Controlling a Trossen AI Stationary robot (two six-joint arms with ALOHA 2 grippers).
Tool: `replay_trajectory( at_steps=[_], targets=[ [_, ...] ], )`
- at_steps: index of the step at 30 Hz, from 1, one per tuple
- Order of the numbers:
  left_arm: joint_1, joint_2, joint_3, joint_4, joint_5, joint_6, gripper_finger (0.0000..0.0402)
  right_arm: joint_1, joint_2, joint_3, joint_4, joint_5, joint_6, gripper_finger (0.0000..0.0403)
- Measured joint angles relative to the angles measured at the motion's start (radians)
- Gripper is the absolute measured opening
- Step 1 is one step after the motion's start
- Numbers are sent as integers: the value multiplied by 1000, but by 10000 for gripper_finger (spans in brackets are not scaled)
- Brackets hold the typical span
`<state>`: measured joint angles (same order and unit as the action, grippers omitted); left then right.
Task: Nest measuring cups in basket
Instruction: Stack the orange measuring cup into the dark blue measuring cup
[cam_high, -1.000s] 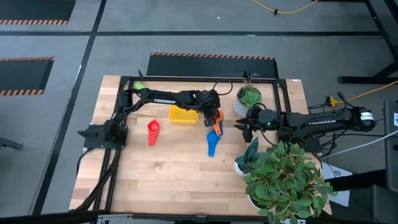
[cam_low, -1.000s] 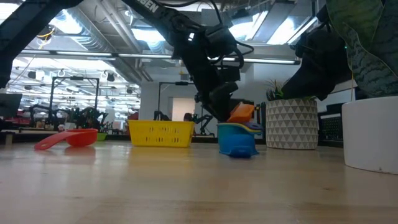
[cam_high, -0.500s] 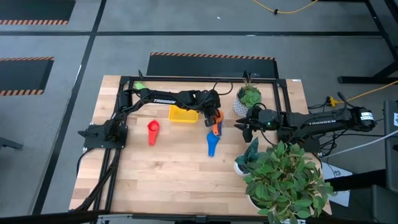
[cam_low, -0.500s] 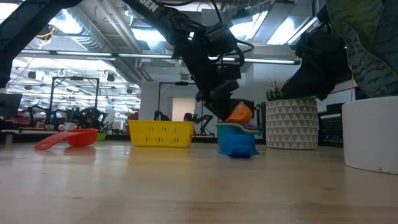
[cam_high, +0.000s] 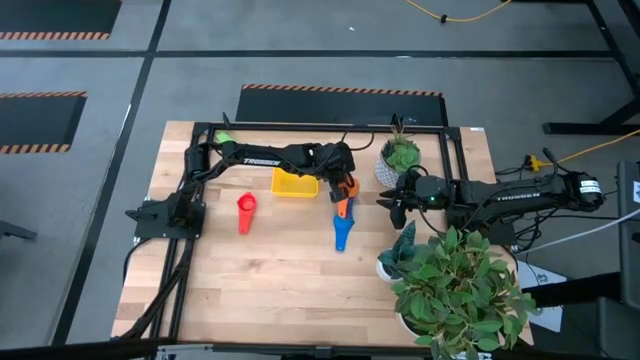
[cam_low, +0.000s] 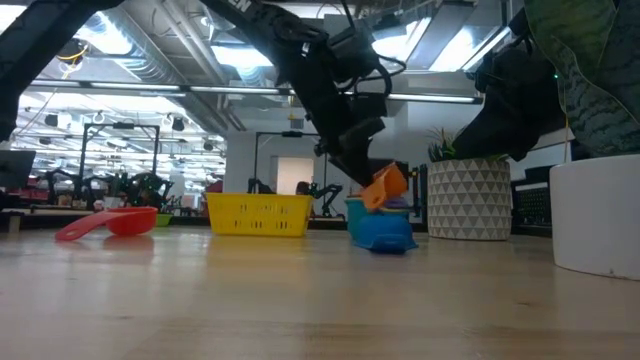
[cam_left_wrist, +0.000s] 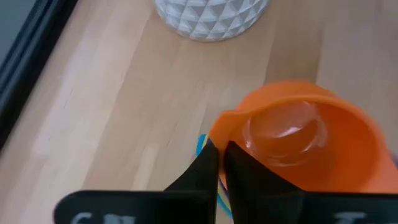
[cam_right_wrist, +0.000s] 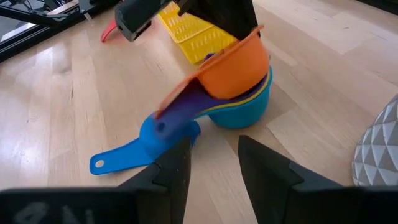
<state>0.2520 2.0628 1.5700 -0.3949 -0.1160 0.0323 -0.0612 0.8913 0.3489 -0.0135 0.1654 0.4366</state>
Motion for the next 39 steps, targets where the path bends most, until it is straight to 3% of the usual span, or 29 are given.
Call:
replay_trajectory(
  at_steps=[6, 18, 26, 32, 39],
  targets=[
    [0, -17, -2, -18, -14, -9, 7, 0, 0, 0, -6, 0, 0, 138],
    [1, -26, -2, -72, -13, -226, 9, 0, 5, 0, -7, 0, 0, 138],
    [3, -26, -2, -73, 62, -322, 10, 0, 5, 0, -7, 0, 0, 138],
    [10, -26, -2, -92, 65, -370, 43, 0, 5, 0, -7, 0, 0, 138],
    [32, -26, -2, -91, 146, -367, 82, 0, 5, 0, -7, 0, 0, 138]
  ],
)
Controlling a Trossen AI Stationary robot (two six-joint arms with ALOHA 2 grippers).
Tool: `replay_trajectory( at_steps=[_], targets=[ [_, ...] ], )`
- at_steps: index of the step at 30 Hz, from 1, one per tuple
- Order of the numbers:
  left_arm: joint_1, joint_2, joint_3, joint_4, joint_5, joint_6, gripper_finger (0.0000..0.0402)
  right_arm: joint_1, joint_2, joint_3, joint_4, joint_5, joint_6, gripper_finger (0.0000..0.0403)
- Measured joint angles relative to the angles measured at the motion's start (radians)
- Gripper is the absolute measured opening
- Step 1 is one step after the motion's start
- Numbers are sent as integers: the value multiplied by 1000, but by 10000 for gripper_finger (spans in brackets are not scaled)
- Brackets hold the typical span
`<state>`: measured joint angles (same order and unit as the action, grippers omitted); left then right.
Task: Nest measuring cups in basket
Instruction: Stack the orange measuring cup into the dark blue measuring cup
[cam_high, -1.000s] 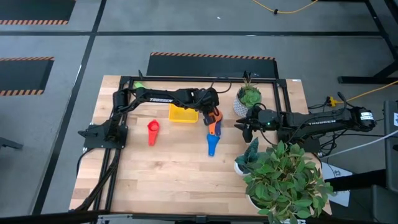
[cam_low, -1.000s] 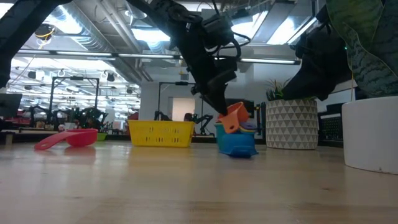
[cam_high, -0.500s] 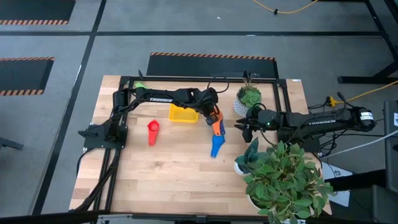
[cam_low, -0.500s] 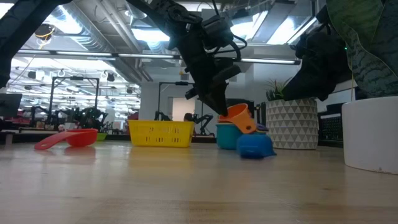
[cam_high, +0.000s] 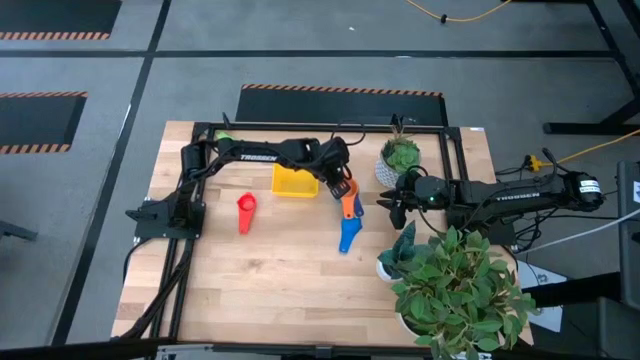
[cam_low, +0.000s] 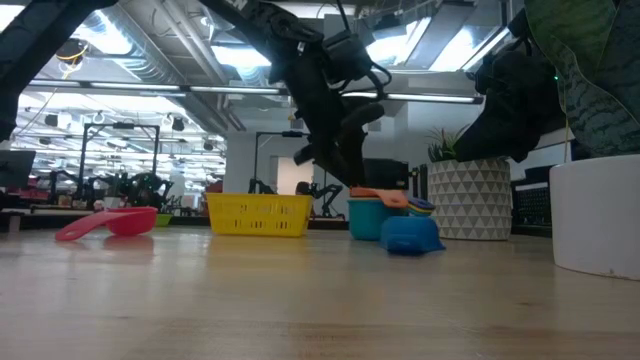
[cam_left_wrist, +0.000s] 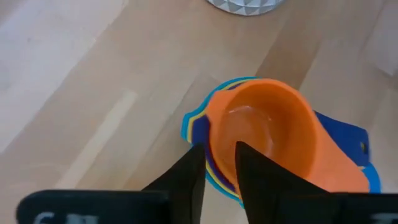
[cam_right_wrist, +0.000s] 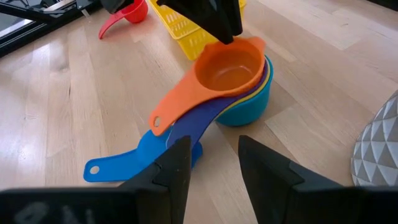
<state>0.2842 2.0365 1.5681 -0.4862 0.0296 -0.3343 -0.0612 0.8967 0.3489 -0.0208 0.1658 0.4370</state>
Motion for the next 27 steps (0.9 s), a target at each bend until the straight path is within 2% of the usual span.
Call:
replay_trajectory(
  at_steps=[4, 13, 17, 24, 27],
  targets=[
    [15, -5, 0, 2, 69, 2, 82, 0, 0, 0, 0, 0, 0, 138],
    [18, -45, 1, -64, 121, 44, 80, 11, 0, -39, 38, 1, 17, 138],
    [-23, -51, -1, -152, 119, 54, 80, 34, 0, -83, 70, 0, 60, 138],
    [-129, -56, 0, -172, 107, 56, 80, 52, 0, -164, 136, 1, 111, 138],
    [-175, -56, 0, -174, 60, 56, 80, 52, 0, -188, 153, 5, 112, 138]
  ],
)
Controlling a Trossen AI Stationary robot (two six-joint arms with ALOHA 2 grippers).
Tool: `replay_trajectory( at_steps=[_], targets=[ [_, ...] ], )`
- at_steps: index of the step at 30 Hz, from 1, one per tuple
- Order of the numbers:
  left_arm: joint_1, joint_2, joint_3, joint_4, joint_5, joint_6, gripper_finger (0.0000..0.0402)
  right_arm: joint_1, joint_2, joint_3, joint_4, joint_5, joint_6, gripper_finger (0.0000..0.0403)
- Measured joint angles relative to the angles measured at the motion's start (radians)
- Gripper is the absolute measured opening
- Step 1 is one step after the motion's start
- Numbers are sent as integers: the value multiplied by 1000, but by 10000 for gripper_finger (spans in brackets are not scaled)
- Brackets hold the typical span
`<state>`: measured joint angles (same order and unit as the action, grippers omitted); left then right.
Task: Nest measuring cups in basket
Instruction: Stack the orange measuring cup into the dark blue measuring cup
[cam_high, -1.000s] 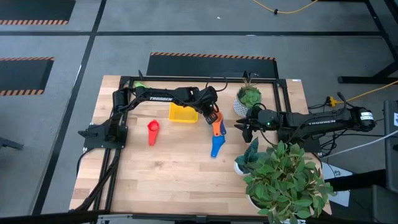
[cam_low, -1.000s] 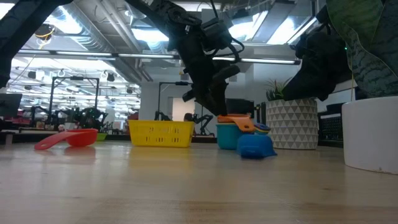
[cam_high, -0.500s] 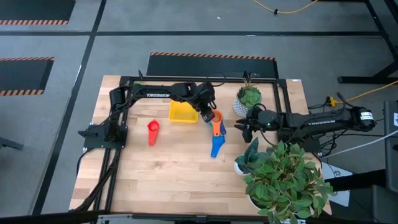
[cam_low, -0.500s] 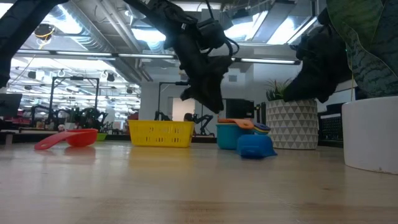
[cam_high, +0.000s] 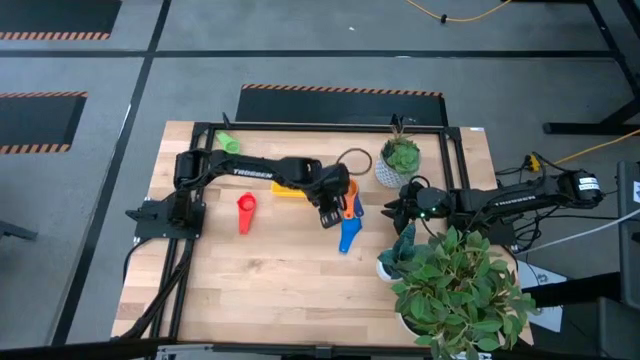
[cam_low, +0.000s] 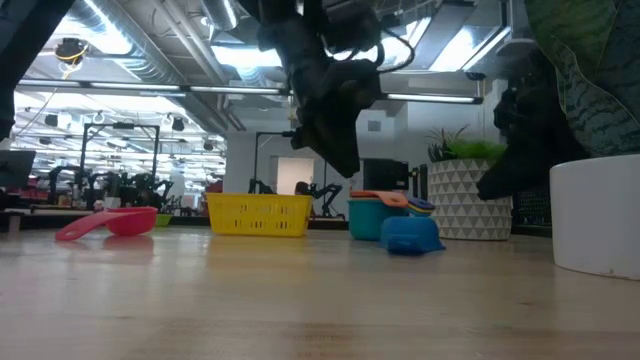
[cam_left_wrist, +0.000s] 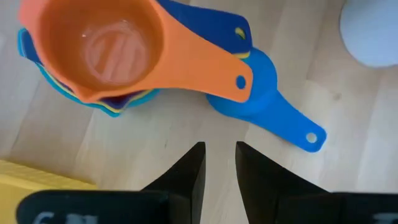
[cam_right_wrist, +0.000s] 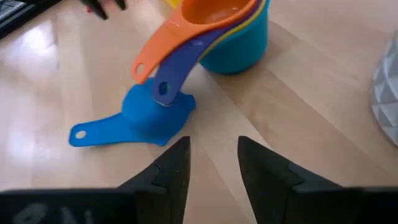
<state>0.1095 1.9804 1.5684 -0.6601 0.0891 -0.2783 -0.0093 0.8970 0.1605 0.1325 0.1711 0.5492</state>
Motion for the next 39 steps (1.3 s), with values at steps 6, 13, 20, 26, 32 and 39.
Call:
replay_trajectory(
  at_steps=[6, 13, 20, 26, 32, 39],
  targets=[
    [-79, 3, 0, 2, -161, -1, 80, 0, 0, -3, 16, 130, -4, 138],
    [-132, 63, 0, 17, -238, -34, 80, 0, 20, -4, 63, 161, -5, 138],
    [-134, 118, 0, 76, -269, -34, 80, 0, 148, -4, 171, 164, -4, 138],
    [-116, 132, 0, 120, -282, -34, 80, 0, 281, -4, 305, 179, -5, 138],
    [-107, 132, 0, 162, -283, -34, 80, 0, 398, -4, 420, 179, -2, 138],
    [-102, 131, 0, 175, -283, -34, 80, 0, 517, 53, 460, 177, -3, 138]
  ],
)
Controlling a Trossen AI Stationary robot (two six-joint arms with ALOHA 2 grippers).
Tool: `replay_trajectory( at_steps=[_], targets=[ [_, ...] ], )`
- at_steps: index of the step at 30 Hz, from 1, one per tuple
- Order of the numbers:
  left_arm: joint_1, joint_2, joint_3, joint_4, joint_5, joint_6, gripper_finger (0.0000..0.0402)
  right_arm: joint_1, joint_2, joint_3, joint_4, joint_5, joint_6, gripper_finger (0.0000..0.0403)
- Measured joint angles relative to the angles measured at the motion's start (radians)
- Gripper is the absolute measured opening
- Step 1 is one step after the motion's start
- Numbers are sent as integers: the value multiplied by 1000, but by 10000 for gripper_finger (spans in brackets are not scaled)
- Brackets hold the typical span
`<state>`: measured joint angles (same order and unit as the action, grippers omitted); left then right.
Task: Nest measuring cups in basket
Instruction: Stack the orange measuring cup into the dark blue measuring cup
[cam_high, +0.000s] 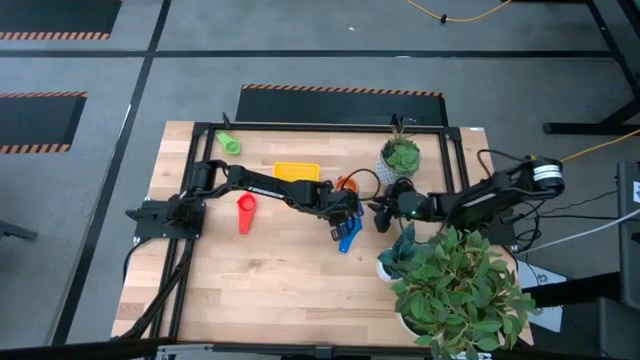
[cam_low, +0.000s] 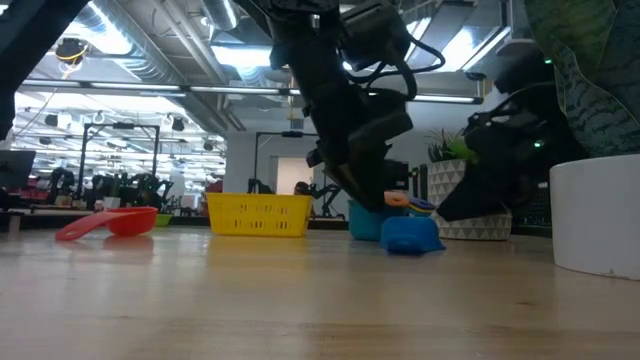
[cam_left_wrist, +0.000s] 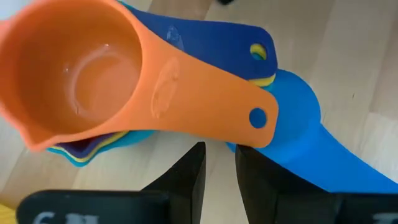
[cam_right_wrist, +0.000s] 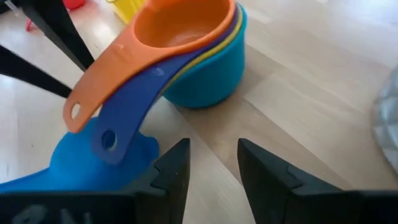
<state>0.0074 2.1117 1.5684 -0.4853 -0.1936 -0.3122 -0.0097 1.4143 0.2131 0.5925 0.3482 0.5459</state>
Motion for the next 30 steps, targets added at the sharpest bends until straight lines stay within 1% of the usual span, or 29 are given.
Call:
replay_trajectory(
  at_steps=[6, 11, 16, 25, 30],
  targets=[
    [0, 0, 0, 33, 0, 0, 80, 0, 91, 79, 1, -7, -4, 138],
    [1, 0, 0, 43, 0, 0, 80, 0, 129, 119, 1, -65, -4, 138],
    [1, -1, 0, 56, -1, 0, 80, 0, 142, 136, -4, -103, -4, 138],
    [1, -3, 0, 46, 3, 6, 80, 0, 141, 139, -12, -106, -30, 138],
    [-12, -29, 1, -15, 9, -21, 80, 0, 141, 140, -25, -107, -31, 138]
  ],
)
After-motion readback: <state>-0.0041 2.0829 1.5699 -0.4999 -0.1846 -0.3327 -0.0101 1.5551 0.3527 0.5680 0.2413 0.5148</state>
